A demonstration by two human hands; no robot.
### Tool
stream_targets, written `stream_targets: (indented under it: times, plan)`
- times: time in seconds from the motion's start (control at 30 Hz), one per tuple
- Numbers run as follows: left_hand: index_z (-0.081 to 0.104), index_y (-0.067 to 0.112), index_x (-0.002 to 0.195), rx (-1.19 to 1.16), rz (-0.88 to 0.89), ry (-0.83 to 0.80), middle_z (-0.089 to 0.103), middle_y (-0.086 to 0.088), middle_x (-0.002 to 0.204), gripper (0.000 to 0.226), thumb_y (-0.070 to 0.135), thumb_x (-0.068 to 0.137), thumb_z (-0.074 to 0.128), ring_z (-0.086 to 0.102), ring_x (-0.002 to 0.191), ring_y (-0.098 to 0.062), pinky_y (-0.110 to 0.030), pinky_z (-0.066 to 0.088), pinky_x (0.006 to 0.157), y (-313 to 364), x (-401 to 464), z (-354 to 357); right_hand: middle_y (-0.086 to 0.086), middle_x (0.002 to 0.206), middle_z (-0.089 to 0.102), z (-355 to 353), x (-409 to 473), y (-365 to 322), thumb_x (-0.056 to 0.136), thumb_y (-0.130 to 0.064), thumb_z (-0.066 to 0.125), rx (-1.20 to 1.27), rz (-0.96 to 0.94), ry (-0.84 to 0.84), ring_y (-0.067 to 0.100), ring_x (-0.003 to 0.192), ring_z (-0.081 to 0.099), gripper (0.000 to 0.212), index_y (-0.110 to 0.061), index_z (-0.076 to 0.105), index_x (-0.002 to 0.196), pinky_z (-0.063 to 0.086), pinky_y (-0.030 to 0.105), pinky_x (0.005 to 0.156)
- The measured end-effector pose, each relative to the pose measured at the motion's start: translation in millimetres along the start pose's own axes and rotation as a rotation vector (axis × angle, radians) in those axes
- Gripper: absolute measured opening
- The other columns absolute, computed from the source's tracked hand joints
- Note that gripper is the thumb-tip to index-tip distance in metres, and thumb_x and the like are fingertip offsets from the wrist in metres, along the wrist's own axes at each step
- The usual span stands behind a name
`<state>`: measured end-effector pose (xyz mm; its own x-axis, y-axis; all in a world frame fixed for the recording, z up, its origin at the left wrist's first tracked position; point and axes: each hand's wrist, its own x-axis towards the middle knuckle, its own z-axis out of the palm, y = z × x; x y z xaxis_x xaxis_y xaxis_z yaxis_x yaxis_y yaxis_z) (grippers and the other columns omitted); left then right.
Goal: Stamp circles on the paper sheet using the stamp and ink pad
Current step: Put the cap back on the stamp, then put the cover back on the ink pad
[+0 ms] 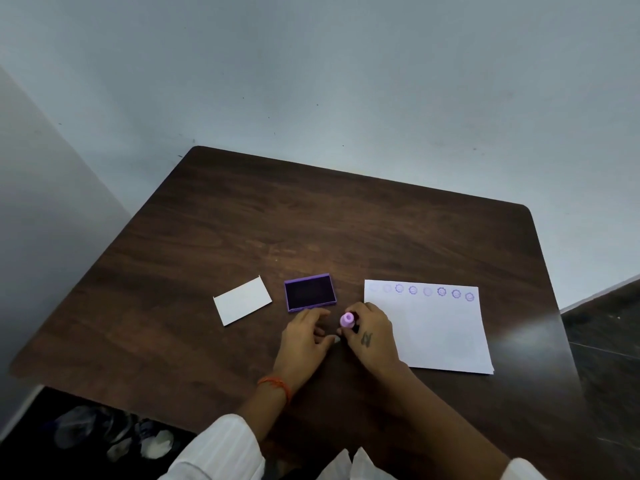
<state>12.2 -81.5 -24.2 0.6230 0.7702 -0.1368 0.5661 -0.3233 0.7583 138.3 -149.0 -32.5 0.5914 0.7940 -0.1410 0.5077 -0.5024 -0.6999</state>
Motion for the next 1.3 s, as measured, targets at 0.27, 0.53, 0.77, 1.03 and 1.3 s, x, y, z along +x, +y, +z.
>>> stream_targets:
  times: [0.27, 0.53, 0.77, 1.03, 1.3]
  plan:
    - [0.056, 0.022, 0.12, -0.051, -0.004, 0.057, 0.06, -0.001, 0.116, 0.049, 0.019, 0.074, 0.075, 0.06, 0.09, -0.007, -0.019, 0.053, 0.08, -3.9, 0.8, -8.9, 0.001, 0.113, 0.063, -5.8, -2.5, -3.8, 0.07, -0.044, 0.072, 0.007, 0.01, 0.104, 0.015, 0.098, 0.057, 0.052, -0.022, 0.058, 0.114, 0.048, 0.028, 0.081]
    - [0.053, 0.02, 0.121, -0.008, 0.035, 0.305, 0.058, 0.0, 0.119, 0.048, 0.024, 0.077, 0.072, 0.055, 0.103, -0.01, -0.016, 0.04, 0.085, -15.5, 4.9, -43.7, 0.001, 0.114, 0.062, -2.8, 19.9, -48.4, 0.07, -0.032, 0.075, 0.082, -0.21, 0.146, 0.018, 0.106, 0.056, 0.048, -0.024, 0.057, 0.114, 0.044, 0.024, 0.084]
    - [0.037, 0.02, 0.137, 0.126, -0.081, 0.402, 0.04, -0.005, 0.144, 0.073, 0.028, 0.075, 0.074, 0.035, 0.132, -0.023, -0.039, 0.033, 0.108, -54.3, 4.3, -80.5, 0.003, 0.14, 0.046, 32.7, 46.6, -93.3, 0.071, -0.033, 0.075, -0.011, -0.324, -0.098, 0.021, 0.128, 0.041, 0.068, -0.025, 0.043, 0.131, 0.03, 0.027, 0.098]
    - [0.023, 0.013, 0.144, 0.22, -0.176, 0.206, 0.025, -0.005, 0.155, 0.084, 0.034, 0.078, 0.07, 0.013, 0.145, -0.023, -0.039, 0.009, 0.119, -100.9, 3.7, -94.9, 0.006, 0.155, 0.024, 70.5, 56.5, -112.6, 0.075, -0.023, 0.073, -0.239, -0.438, -0.467, 0.021, 0.143, 0.017, 0.087, -0.016, 0.021, 0.144, 0.018, 0.034, 0.115]
    - [0.032, 0.012, 0.141, 0.143, -0.157, 0.198, 0.029, -0.005, 0.153, 0.066, 0.022, 0.085, 0.064, 0.019, 0.144, -0.021, -0.033, 0.011, 0.119, -113.2, 0.4, -97.3, 0.009, 0.155, 0.022, 84.0, 63.0, -119.6, 0.083, -0.01, 0.064, -0.438, -0.499, -0.544, 0.024, 0.143, 0.015, 0.074, -0.01, 0.022, 0.143, 0.017, 0.035, 0.117]
